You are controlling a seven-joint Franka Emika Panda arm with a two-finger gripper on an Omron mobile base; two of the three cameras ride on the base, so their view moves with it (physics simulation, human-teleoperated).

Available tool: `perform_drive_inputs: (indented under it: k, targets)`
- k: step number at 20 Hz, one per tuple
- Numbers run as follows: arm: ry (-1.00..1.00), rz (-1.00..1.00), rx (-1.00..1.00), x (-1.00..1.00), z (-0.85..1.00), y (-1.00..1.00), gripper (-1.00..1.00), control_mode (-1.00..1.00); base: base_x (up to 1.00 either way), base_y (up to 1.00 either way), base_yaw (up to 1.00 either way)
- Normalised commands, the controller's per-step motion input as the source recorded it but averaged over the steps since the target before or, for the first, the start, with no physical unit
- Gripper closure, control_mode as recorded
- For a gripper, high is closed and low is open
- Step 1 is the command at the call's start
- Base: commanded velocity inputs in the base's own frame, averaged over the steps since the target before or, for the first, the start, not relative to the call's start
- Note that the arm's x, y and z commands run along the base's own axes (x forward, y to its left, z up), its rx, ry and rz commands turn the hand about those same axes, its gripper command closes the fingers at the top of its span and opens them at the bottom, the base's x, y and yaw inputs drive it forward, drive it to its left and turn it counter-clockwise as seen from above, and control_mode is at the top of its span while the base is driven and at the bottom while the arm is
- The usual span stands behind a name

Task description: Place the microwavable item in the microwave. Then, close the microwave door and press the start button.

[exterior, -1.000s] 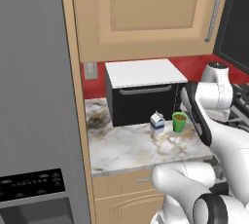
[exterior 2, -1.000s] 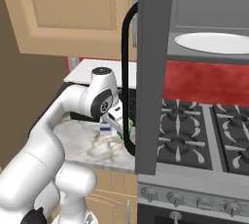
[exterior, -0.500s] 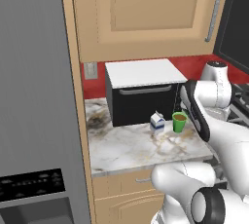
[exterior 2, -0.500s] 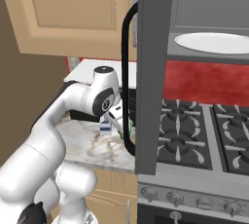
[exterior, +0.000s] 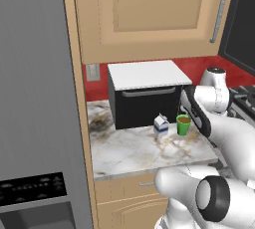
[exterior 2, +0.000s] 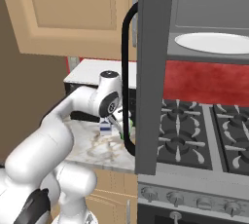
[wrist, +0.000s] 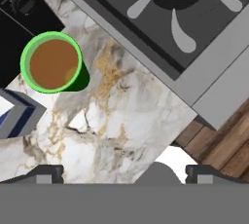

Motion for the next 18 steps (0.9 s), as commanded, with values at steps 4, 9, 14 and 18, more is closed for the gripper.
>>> perform_drive_inputs:
  k: [4, 9, 14, 18]
  targets:
    - [0.00, 0.00, 0.12, 0.40, -0.31, -0.01, -1.00, -1.00, 0.00, 0.00, 0.00]
    - [0.00, 0.00, 0.10, 0.29, -0.18, -0.01, -1.00, -1.00, 0.00, 0.00, 0.00]
    - [0.00, 0.00, 0.07, 0.24, -0.12, -0.07, -1.00, -1.00, 0.00, 0.00, 0.00]
    - [0.00, 0.00, 0.07, 0.17, -0.20, -0.24, -1.00, -1.00, 0.00, 0.00, 0.00]
